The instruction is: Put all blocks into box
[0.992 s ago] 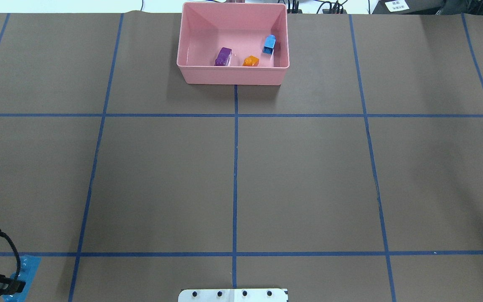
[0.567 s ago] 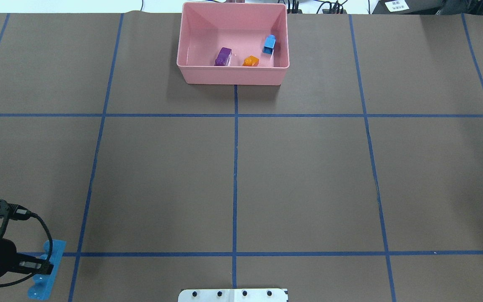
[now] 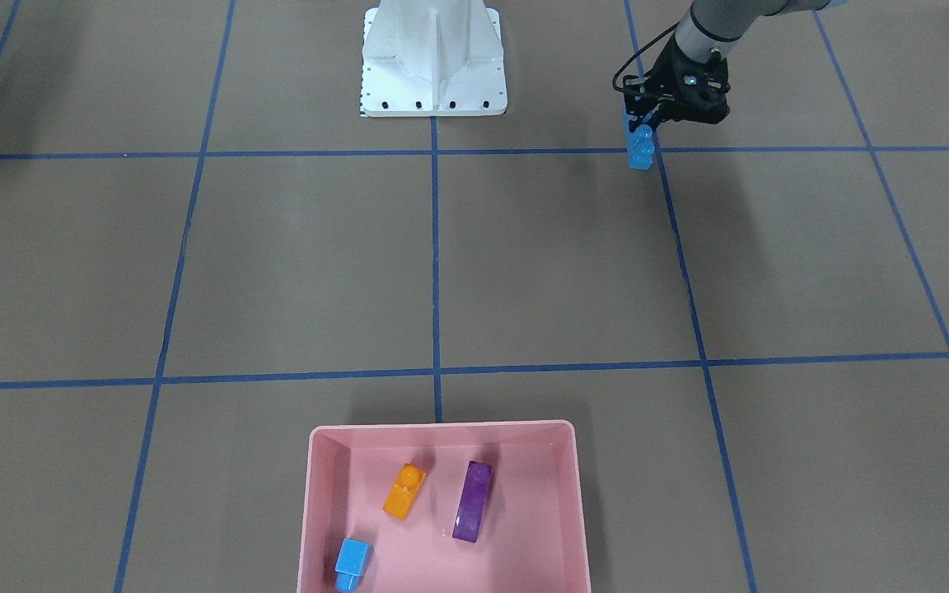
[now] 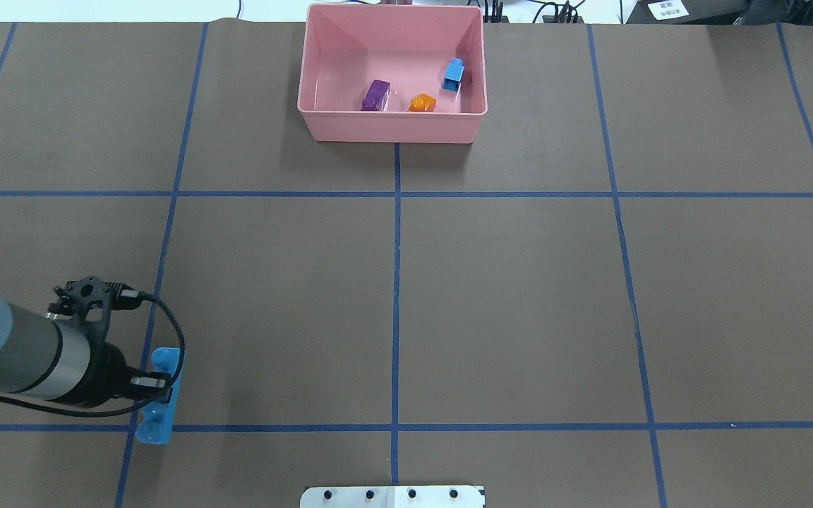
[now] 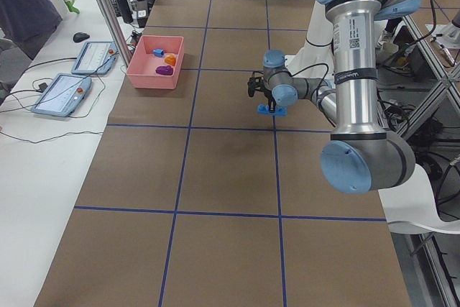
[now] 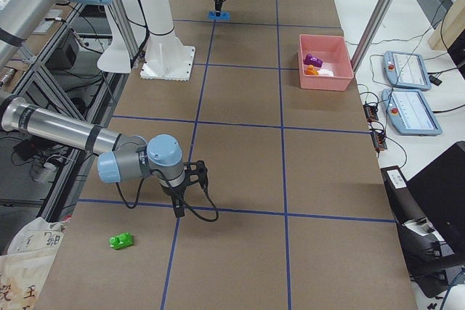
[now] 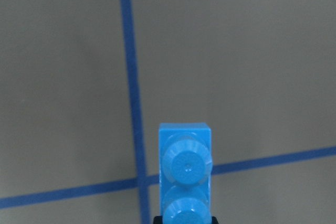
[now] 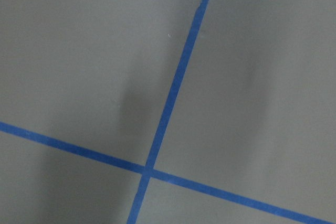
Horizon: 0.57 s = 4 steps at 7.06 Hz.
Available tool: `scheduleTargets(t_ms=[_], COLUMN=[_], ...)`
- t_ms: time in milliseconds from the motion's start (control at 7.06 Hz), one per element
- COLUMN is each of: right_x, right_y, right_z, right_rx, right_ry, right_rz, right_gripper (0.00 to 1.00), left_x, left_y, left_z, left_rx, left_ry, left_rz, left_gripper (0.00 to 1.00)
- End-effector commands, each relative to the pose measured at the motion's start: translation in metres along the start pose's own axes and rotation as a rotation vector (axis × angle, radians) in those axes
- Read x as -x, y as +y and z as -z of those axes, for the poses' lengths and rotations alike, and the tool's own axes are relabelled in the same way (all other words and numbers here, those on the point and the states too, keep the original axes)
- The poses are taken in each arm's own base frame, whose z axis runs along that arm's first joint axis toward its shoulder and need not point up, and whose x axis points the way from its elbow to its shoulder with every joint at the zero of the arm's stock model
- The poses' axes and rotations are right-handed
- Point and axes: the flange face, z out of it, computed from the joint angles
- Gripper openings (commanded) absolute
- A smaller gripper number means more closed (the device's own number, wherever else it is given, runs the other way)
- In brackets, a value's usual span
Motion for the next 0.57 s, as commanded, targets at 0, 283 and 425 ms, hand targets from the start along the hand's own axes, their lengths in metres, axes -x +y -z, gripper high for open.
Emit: scheduleTargets(t_ms=[0, 283, 425], right_x=[-0.007, -0.011, -0.015], right_y=[0.034, 0.043, 0.054], right_z=[-0.010, -0.020, -0.024], right_rx=[0.038, 0.077, 0.105], right_ry=[-0.009, 0.000, 0.021], right_rz=[-0.018, -0.005, -0.004], right_gripper=[1.00, 1.00, 1.00], left_x=[-0.067, -0.104, -0.127], left_y=[-0.054, -0.122, -0.155], left_z=[0.033, 0.044, 0.057], left_rx=[-0.037, -0.077, -0.108], left_ry=[0.016, 0.038, 0.049], left_rz=[0.047, 0.095, 0.113], left_gripper=[0.00, 0.00, 0.00])
